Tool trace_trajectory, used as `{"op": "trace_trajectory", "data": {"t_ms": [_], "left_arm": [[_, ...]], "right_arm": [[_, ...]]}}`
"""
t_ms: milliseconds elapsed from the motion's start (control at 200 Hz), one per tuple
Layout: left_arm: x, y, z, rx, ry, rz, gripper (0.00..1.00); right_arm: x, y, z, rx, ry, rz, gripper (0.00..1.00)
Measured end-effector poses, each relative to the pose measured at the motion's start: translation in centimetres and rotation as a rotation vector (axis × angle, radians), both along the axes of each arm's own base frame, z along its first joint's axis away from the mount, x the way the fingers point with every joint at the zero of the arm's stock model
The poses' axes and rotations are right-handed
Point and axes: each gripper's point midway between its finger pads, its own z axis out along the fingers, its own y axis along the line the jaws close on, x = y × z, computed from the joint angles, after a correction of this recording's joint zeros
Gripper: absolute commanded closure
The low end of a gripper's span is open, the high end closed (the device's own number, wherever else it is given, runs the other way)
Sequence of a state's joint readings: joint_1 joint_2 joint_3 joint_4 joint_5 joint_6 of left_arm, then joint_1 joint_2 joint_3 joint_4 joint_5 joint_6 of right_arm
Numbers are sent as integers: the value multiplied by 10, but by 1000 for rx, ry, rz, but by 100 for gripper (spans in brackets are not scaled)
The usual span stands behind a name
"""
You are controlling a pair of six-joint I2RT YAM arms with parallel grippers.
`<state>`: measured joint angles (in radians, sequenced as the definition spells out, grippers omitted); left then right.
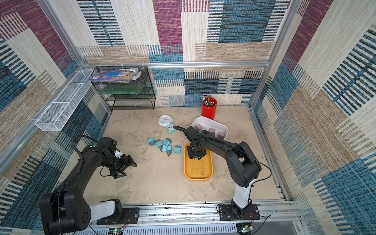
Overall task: Place the plugs by color into the storage box
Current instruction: Place the plug in the storage box, then pick up the plug from the center of the board.
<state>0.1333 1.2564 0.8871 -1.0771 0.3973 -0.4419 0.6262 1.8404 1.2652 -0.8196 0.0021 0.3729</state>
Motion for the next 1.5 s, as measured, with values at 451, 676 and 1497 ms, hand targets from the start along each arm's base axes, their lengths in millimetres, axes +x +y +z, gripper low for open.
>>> {"op": "trace_trajectory", "data": {"t_ms": [451, 676, 1497], "left_arm": [[13, 2, 27, 7, -64, -2, 22], [9, 2, 26, 6, -48, -2, 21], [-7, 1, 16, 5, -23, 6, 22]], "right_arm": [[4, 13, 62, 9, -94, -8, 20], [30, 77, 114, 101, -164, 35, 20], [58, 92, 13, 89, 45, -27, 31]]}}
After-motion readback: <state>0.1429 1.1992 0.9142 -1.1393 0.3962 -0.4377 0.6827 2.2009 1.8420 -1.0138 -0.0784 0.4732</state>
